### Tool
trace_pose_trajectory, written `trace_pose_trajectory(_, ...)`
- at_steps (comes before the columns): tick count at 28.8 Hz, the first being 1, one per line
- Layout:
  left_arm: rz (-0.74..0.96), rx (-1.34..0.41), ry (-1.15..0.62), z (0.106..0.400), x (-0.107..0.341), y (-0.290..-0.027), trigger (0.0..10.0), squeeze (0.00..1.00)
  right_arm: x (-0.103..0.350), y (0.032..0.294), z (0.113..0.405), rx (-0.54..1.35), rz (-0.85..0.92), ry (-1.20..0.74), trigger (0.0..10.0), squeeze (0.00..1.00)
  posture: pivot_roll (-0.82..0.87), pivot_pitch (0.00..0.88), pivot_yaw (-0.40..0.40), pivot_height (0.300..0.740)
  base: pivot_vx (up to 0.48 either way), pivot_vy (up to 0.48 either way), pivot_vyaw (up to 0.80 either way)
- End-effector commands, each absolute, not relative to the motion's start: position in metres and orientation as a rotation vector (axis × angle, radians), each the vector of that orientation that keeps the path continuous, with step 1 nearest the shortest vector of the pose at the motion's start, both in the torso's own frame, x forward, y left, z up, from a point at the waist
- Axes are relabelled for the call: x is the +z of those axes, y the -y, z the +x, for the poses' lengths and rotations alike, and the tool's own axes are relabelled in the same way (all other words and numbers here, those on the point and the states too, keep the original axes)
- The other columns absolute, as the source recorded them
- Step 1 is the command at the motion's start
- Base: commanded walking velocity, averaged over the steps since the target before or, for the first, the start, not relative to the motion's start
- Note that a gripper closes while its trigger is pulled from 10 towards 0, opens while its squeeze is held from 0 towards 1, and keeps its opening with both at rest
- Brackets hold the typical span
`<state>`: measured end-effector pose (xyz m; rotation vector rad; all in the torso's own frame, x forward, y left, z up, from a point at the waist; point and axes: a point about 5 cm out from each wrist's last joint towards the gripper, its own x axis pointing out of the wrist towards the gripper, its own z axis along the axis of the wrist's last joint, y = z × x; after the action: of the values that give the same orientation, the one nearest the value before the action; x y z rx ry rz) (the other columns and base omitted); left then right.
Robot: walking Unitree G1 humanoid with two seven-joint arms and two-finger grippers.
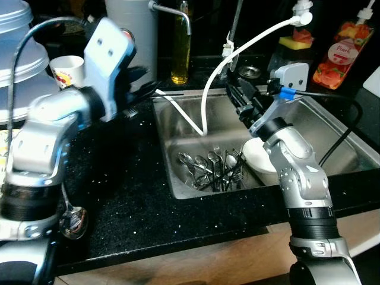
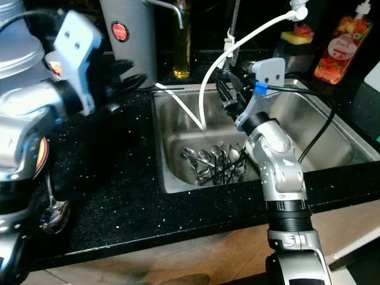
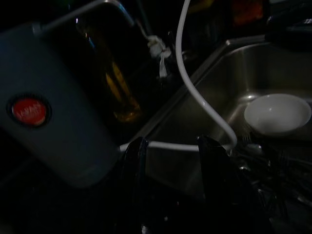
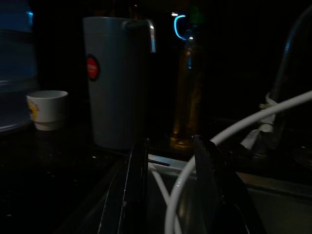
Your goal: Kitchen organization
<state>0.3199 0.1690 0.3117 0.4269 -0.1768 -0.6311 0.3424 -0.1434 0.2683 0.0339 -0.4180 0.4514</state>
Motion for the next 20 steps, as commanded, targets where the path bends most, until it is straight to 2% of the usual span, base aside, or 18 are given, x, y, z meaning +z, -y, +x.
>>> trace_pose_trajectory(1,0.445,-0.571,0.141,0.32,0.304,-0.174,10.0,0.0,0.269,0.14,0.338,0.488,0.041,0.423,10.0,0.0,0.16,0.037,-0.05,0.74,0.0,0.0,0.0)
trace_pose_trajectory(5,0.403,-0.466,0.098,0.324,0.292,-0.181,10.0,0.0,0.27,0.128,0.329,0.618,0.029,0.424,10.0,0.0,0.16,0.03,-0.057,0.74,0.0,0.0,0.0)
trace_pose_trajectory(8,0.386,-0.415,0.154,0.326,0.298,-0.182,10.0,0.0,0.269,0.124,0.322,0.706,-0.001,0.416,10.0,0.0,0.16,0.027,-0.062,0.74,0.0,0.0,0.0)
trace_pose_trajectory(11,0.305,-0.34,0.217,0.33,0.305,-0.182,10.0,0.0,0.266,0.126,0.326,0.671,0.003,0.401,10.0,0.0,0.16,0.027,-0.063,0.74,0.0,0.0,0.0)
trace_pose_trajectory(12,0.269,-0.315,0.243,0.332,0.307,-0.181,10.0,0.0,0.264,0.128,0.329,0.639,0.009,0.392,10.0,0.0,0.16,0.027,-0.063,0.74,0.0,0.0,0.0)
trace_pose_trajectory(13,0.167,-0.287,0.286,0.333,0.306,-0.176,10.0,0.0,0.261,0.138,0.34,0.49,0.038,0.371,10.0,0.0,0.16,0.027,-0.063,0.74,0.0,0.0,0.0)
trace_pose_trajectory(15,0.118,-0.271,0.329,0.332,0.305,-0.17,10.0,0.0,0.261,0.148,0.349,0.353,0.082,0.366,10.0,0.0,0.16,0.027,-0.063,0.74,0.0,0.0,0.0)
trace_pose_trajectory(17,0.022,-0.197,0.37,0.329,0.299,-0.165,10.0,0.0,0.266,0.176,0.354,0.093,0.114,0.407,10.0,0.0,0.15,0.027,-0.051,0.74,0.0,0.0,0.0)
trace_pose_trajectory(20,0.027,-0.179,0.375,0.328,0.296,-0.163,10.0,0.0,0.269,0.184,0.352,0.035,0.059,0.435,10.0,0.0,0.14,0.026,-0.05,0.74,0.0,0.0,0.0)
